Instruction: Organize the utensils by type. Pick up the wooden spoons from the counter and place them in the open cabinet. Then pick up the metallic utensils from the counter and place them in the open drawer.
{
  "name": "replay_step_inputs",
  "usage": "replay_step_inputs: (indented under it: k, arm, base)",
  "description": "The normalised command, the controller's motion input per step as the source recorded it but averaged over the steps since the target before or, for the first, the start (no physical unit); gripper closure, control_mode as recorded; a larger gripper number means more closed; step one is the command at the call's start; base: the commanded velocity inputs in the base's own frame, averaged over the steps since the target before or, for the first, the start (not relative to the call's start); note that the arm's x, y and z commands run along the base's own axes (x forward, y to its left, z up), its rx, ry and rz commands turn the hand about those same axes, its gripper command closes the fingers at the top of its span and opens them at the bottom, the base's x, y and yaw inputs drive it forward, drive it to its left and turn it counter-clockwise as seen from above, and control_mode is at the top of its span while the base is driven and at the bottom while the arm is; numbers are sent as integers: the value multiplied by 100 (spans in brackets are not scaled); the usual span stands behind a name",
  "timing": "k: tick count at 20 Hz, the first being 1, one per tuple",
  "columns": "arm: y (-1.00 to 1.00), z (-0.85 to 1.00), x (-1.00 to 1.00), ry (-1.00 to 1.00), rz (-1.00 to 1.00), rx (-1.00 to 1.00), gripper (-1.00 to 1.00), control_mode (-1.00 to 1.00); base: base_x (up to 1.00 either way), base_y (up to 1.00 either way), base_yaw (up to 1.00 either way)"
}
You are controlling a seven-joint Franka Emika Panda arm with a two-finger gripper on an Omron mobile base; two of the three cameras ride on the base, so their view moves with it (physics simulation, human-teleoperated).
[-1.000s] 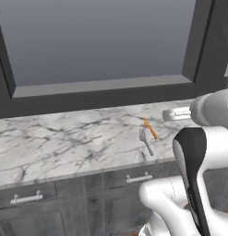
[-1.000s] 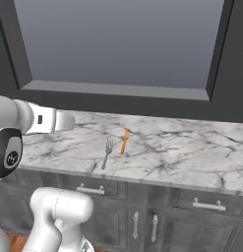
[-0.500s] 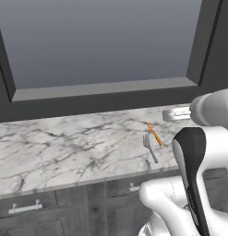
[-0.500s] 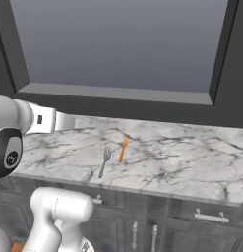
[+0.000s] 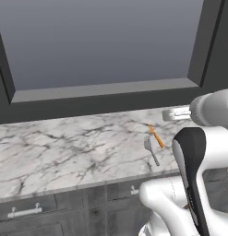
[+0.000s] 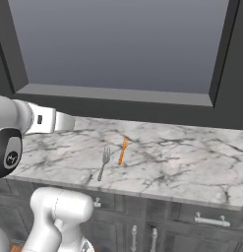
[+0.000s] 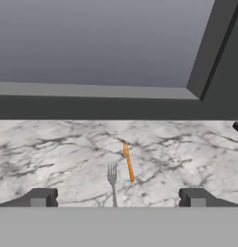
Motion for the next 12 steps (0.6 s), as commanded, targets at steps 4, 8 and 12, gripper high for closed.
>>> replay_step_inputs:
  k: [4,8,12]
  arm:
    - [0,0,0,0,0,0,-100,100]
    - [0,0,0,0,0,0,-100,100]
    - [0,0,0,0,0,0,-100,100]
  base:
    - [0,0,0]
    - [-3,-3,0]
    - [-12,-13,0]
